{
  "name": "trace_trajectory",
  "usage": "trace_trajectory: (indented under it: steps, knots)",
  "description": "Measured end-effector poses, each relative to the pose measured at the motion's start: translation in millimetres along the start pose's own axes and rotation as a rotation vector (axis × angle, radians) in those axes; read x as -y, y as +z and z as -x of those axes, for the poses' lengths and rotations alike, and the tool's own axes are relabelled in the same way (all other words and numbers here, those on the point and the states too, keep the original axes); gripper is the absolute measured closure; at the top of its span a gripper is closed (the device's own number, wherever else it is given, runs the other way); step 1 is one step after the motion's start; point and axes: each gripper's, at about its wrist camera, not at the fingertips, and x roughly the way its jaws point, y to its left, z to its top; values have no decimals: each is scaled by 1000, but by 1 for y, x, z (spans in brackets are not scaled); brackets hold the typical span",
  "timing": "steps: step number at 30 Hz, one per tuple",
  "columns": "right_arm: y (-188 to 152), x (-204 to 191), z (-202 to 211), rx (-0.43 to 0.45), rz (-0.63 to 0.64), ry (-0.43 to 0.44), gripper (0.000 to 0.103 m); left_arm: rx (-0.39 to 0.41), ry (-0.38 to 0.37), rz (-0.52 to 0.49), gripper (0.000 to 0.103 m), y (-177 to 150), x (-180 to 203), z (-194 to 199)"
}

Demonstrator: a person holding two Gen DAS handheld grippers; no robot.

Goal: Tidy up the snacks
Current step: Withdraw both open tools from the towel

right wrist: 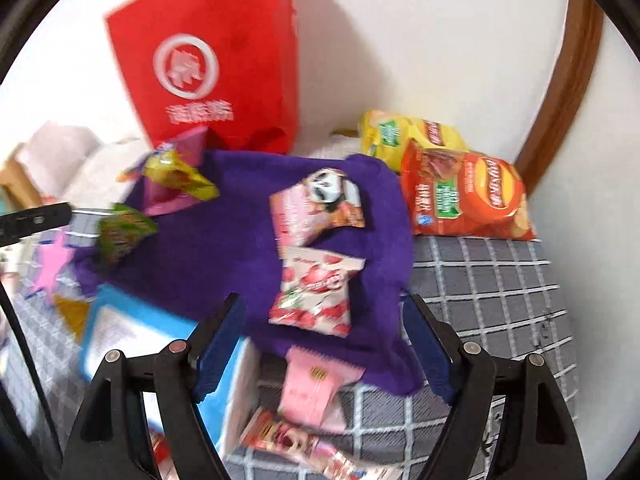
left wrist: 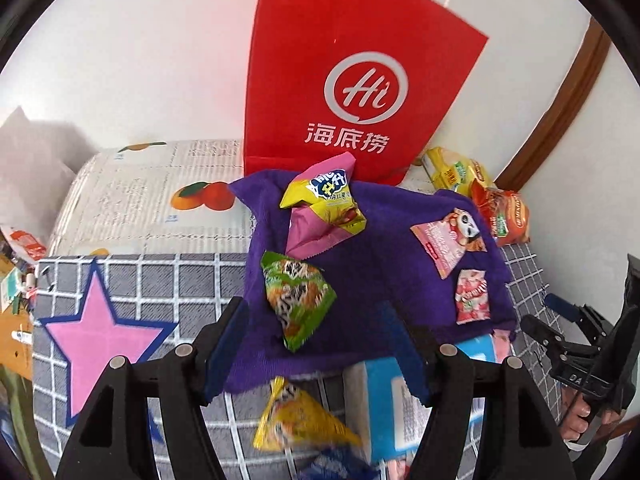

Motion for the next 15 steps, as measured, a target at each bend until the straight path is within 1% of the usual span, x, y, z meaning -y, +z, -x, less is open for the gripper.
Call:
trace_trajectory:
  steps: [3,7,9,12,15]
  knots:
    - [-12,14,13,-5,-66,60,23,11,2,3,36,-10,0,14]
    - [-35,31,24,-5,-145,107,23,14,4,18,36,-25,-5,27]
    - [-47,37,29,-7,-164,109,23,12,5,28,36,-34,-9,32]
    - [-66,38,27,-20,-158,61,33,8,10,40,36,-48,-14,37]
    - [-88,37,21,-57,-152,84,46,-4,17,45,36,-63,-18,39]
